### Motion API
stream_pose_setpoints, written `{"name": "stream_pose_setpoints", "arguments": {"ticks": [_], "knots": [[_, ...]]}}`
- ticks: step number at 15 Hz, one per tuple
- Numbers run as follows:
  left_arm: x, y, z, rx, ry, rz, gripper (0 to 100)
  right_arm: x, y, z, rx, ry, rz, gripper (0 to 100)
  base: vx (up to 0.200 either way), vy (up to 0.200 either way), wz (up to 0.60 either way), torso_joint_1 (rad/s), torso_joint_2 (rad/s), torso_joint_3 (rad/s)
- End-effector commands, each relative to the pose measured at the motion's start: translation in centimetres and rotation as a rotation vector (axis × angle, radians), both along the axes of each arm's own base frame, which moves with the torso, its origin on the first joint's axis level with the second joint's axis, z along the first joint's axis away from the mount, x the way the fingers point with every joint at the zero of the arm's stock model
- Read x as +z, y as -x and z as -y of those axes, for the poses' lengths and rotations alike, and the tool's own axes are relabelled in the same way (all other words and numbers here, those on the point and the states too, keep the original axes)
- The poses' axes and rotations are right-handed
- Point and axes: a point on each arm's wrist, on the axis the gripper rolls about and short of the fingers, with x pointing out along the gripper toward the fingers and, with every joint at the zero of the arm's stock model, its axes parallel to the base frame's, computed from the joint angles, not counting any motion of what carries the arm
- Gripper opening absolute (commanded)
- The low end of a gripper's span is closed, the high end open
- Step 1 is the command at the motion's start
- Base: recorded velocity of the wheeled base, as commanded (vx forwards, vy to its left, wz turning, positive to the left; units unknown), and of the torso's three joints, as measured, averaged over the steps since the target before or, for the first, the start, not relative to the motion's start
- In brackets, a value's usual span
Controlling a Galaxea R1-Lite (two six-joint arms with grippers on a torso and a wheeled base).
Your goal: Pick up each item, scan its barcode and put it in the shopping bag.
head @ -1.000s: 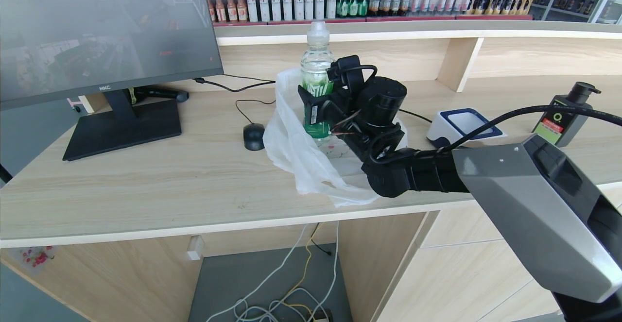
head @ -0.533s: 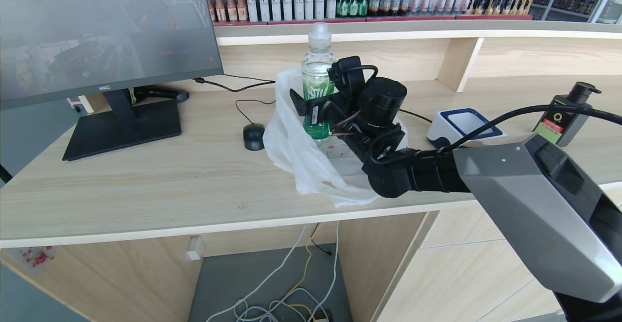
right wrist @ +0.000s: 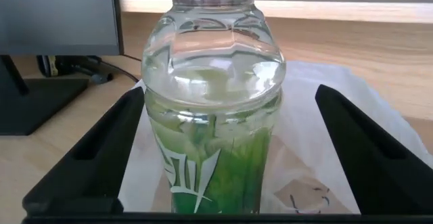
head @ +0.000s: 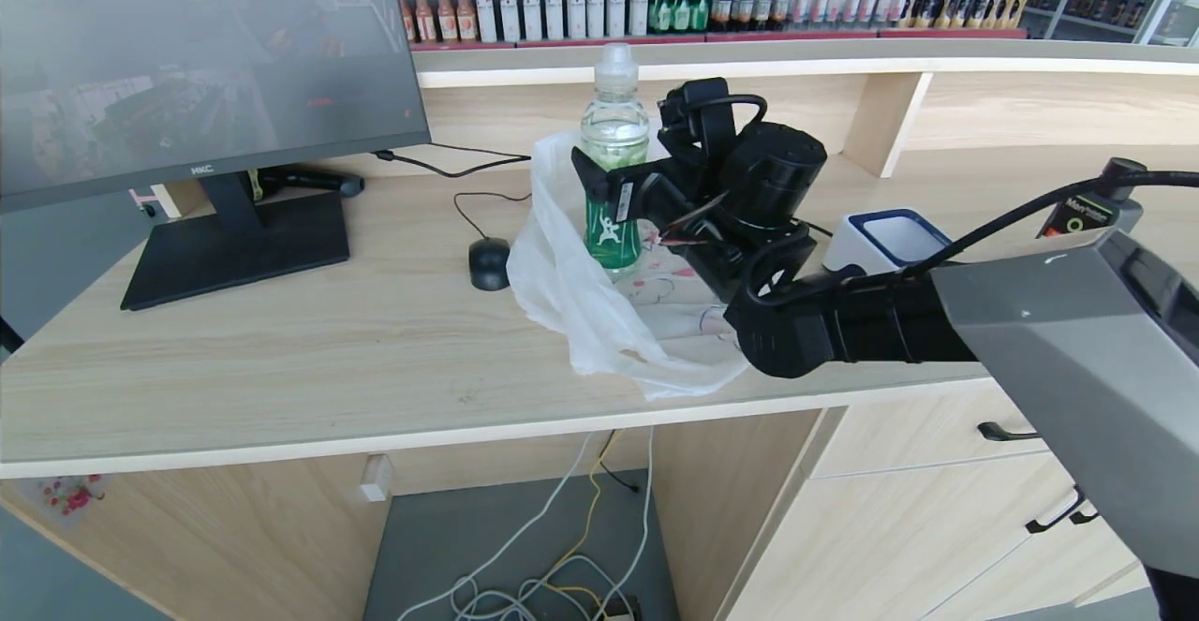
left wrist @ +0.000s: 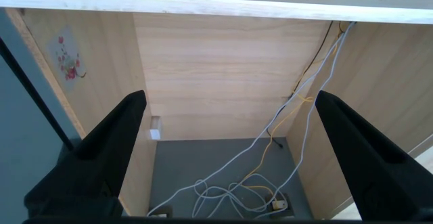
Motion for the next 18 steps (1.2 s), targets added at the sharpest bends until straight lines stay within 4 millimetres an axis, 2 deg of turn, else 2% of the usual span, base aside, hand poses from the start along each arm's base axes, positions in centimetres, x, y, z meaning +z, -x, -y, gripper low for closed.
{"name": "stream_pose_setpoints", "arguments": {"ticks": [1,2,3,6,9,11,13,17,18], "knots": [[0.0,0.0,0.0,0.000,0.000,0.002,100,1.6,2.4,2.5,-0.013,-0.015,0.019,100,0.000,0.000,0.00,0.000,0.00,0.000],[0.0,0.0,0.0,0.000,0.000,0.001,100,1.4,2.9,2.8,-0.012,-0.016,0.019,100,0.000,0.000,0.00,0.000,0.00,0.000],[0.0,0.0,0.0,0.000,-0.001,0.001,100,0.8,4.7,4.2,-0.019,-0.021,0.028,100,0.000,0.000,0.00,0.000,0.00,0.000],[0.0,0.0,0.0,0.000,0.000,0.001,100,-1.0,8.0,6.6,-0.017,-0.046,0.065,100,0.000,0.000,0.00,0.000,0.00,0.000],[0.0,0.0,0.0,0.000,-0.001,0.001,100,-2.4,10.4,7.5,0.032,-0.087,0.105,100,0.000,0.000,0.00,0.000,0.00,0.000],[0.0,0.0,0.0,0.000,-0.006,0.001,100,-2.4,12.7,7.0,0.098,-0.083,0.080,100,0.000,0.000,0.00,0.000,0.00,0.000],[0.0,0.0,0.0,0.000,-0.004,0.001,100,-1.5,13.1,6.8,0.107,-0.101,0.104,100,0.000,0.000,0.00,0.000,0.00,0.000],[0.0,0.0,0.0,0.000,-0.006,0.001,100,-1.4,12.6,6.9,0.092,-0.111,0.111,100,0.000,0.000,0.00,0.000,0.00,0.000],[0.0,0.0,0.0,0.000,0.000,0.001,100,-1.4,12.5,6.9,0.093,-0.111,0.110,100,-0.200,0.000,0.00,0.002,0.00,0.007]]}}
